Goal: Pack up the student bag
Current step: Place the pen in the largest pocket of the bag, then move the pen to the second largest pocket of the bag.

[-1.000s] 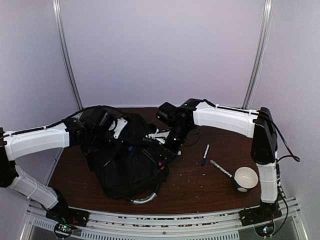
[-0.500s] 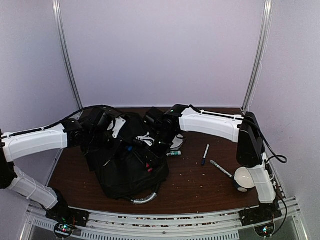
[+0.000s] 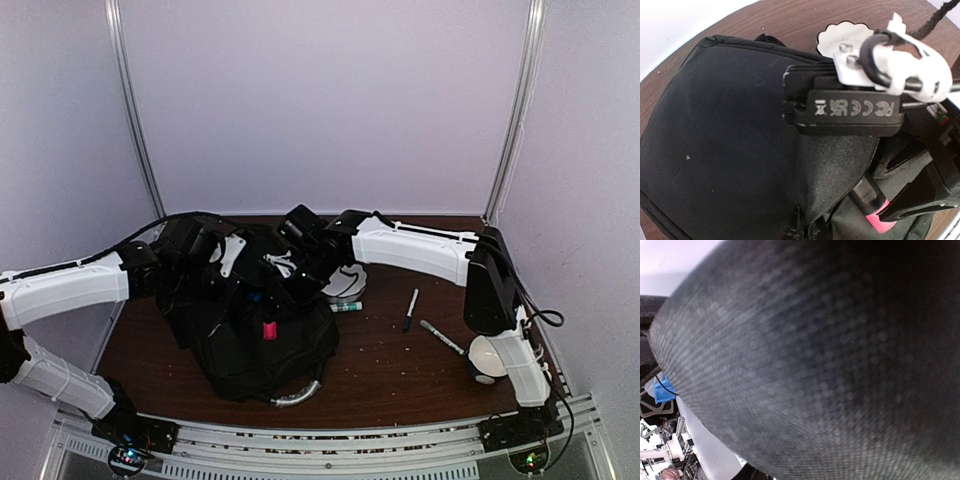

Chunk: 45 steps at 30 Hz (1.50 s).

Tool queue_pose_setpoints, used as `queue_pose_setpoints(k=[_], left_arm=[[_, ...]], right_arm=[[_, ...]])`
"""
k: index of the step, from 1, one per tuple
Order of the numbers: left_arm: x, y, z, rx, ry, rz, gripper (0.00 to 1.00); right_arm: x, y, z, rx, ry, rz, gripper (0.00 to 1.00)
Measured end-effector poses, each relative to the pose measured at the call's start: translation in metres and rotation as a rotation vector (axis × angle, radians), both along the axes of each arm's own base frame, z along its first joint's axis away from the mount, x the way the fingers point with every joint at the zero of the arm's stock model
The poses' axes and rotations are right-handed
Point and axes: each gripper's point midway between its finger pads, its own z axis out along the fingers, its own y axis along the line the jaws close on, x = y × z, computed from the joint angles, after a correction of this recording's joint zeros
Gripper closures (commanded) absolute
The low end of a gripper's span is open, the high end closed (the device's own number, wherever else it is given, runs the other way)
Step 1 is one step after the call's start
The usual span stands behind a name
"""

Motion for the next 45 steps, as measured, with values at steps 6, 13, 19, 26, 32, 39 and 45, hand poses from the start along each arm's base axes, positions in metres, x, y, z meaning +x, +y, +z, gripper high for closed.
queue_pose_setpoints(k=[6, 13, 19, 26, 32, 39, 45], left_arm=[[-0.002, 0.002, -0.001, -0.002, 0.000, 0.002, 1.00], [-0.002, 0.002, -0.001, -0.004, -0.003, 0.002, 1.00], [-0.002, 0.002, -0.003, -0.006, -0.005, 0.002, 1.00], [-0.001, 0.002, -0.003, -0.008, -0.008, 0.001, 1.00], [-0.001, 0.002, -0.003, -0.002, -0.011, -0.004, 1.00], [-0.001, 0.002, -0.003, 0.000, -0.013, -0.007, 1.00], [-0.001, 0.002, -0.003, 0.002, -0.015, -0.007, 1.00]], right_arm=[[-0.004, -0.002, -0.005, 0.026, 0.025, 0.013, 0.53], [-0.010, -0.027, 0.006, 0.024, 0.004, 0.027, 0.55], [-0.028, -0.061, 0.017, 0.027, -0.109, 0.126, 0.62], [-0.058, -0.082, 0.030, 0.017, -0.554, 0.396, 0.59], [-0.074, -0.059, 0.031, -0.019, -0.878, 0.581, 0.55], [-0.083, -0.018, 0.020, -0.049, -1.025, 0.672, 0.51], [-0.081, -0.001, 0.004, -0.080, -1.048, 0.701, 0.49]])
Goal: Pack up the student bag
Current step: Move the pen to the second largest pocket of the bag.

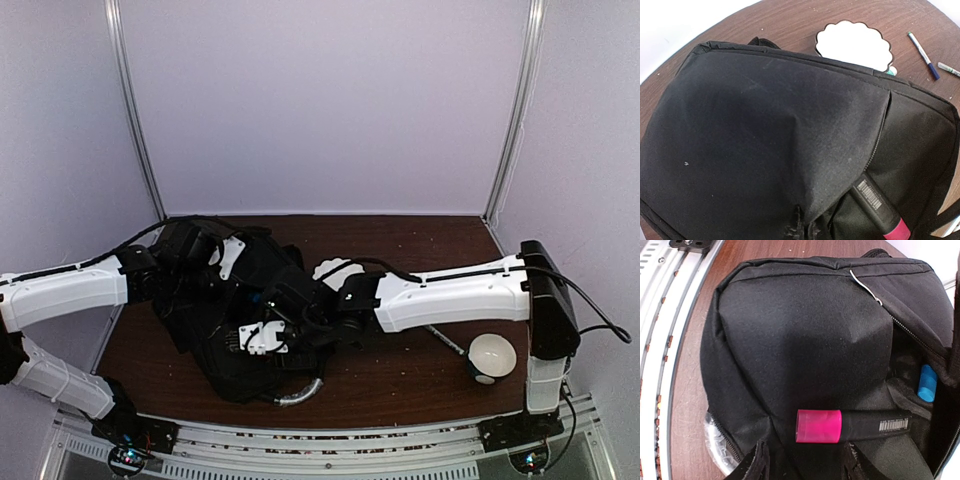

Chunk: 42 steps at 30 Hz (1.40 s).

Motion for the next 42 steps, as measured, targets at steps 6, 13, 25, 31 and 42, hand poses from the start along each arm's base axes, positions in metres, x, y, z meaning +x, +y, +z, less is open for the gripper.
queue_pose_setpoints(k=[6, 13, 25, 31, 42], left_arm=[[0.000, 0.000, 0.000, 0.000, 0.000, 0.000, 1.00], [0.000, 0.000, 0.000, 0.000, 0.000, 0.000, 1.00], [0.001, 0.000, 0.002, -0.011, -0.004, 0.000, 1.00], [0.002, 0.001, 0.006, -0.017, -0.011, -0.001, 1.00], [0.002, 0.002, 0.011, -0.022, -0.024, 0.001, 1.00]], right_arm=[[0.005, 0.004, -0.010, -0.017, -0.037, -0.022, 0.47], [0.022, 0.005, -0.027, -0.054, -0.120, -0.076, 0.49], [0.075, 0.000, -0.006, 0.009, -0.230, -0.224, 0.62], [0.103, 0.008, -0.007, 0.042, -0.229, -0.280, 0.76], [0.127, 0.010, -0.004, 0.246, -0.221, -0.413, 0.80]])
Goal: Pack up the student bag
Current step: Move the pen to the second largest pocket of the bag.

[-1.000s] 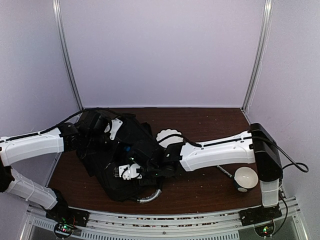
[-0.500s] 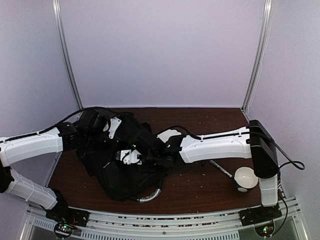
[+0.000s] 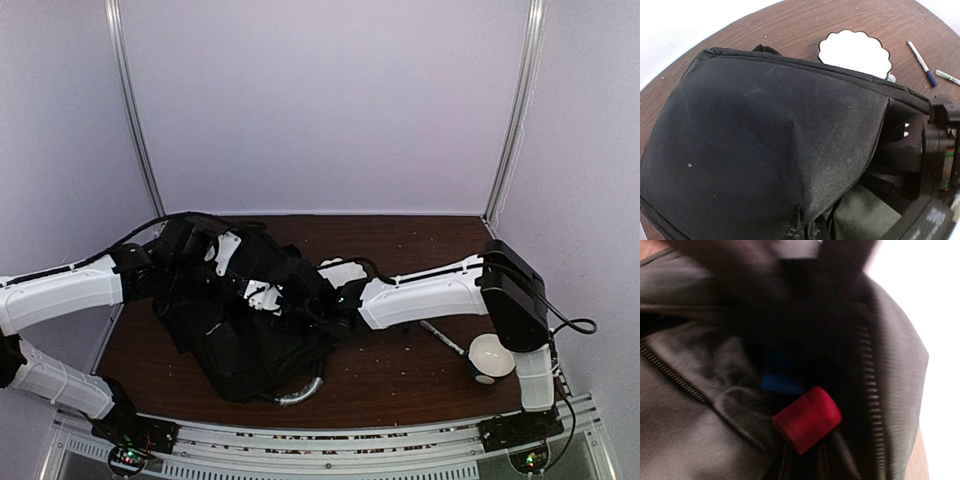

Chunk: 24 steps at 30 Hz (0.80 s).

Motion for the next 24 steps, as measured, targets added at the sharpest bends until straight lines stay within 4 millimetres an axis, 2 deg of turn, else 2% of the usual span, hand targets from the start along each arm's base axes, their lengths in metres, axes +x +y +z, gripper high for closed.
queue_pose_setpoints(k=[8, 13, 17, 24], left_arm=[[0.000, -0.002, 0.001, -0.016, 0.000, -0.001, 1.00], [0.002, -0.002, 0.000, -0.027, -0.001, 0.007, 1.00], [0.003, -0.002, -0.003, -0.036, -0.001, 0.014, 1.00], [0.004, -0.001, -0.011, -0.058, -0.004, 0.032, 1.00]], right_arm=[[0.025, -0.007, 0.010, 0.153, 0.028, -0.116, 0.79], [0.034, -0.003, 0.008, 0.201, 0.082, -0.158, 0.75], [0.036, 0.006, 0.005, 0.244, 0.196, -0.139, 0.69], [0.033, 0.024, 0.001, 0.339, 0.449, -0.106, 0.68]])
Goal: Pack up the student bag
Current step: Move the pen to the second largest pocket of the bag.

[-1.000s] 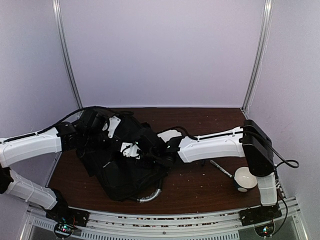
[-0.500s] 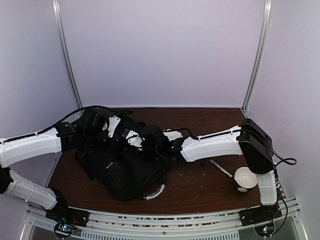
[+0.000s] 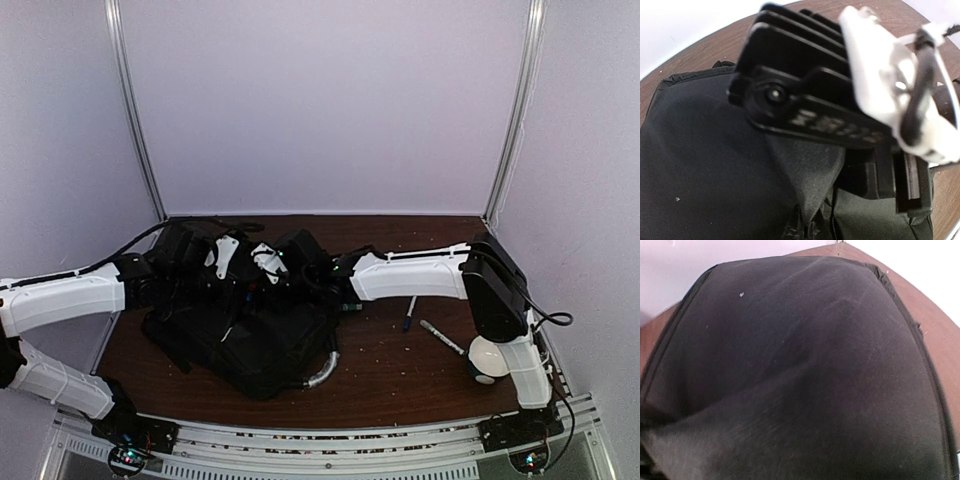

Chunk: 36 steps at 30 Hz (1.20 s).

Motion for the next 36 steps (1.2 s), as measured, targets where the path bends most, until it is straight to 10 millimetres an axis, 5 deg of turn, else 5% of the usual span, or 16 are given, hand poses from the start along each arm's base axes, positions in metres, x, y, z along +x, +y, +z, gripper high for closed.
queue_pose_setpoints(k=[7, 12, 20, 26, 36], left_arm=[[0.000, 0.002, 0.004, -0.017, -0.010, 0.018, 1.00], [-0.002, 0.006, 0.011, -0.025, -0.028, 0.026, 1.00], [-0.003, 0.009, 0.010, -0.019, -0.028, 0.031, 1.00], [-0.005, 0.010, 0.011, -0.029, -0.027, 0.034, 1.00], [-0.006, 0.009, 0.011, -0.047, -0.018, 0.041, 1.00]], right_arm=[[-0.013, 0.007, -0.003, 0.086, 0.189, 0.002, 0.69], [-0.031, -0.017, 0.000, 0.109, 0.301, 0.027, 0.69], [-0.050, -0.038, 0.026, 0.200, 0.408, 0.083, 1.00], [-0.065, -0.018, 0.022, 0.316, 0.598, 0.128, 1.00], [-0.047, 0.027, -0.002, 0.395, 0.769, 0.079, 1.00]])
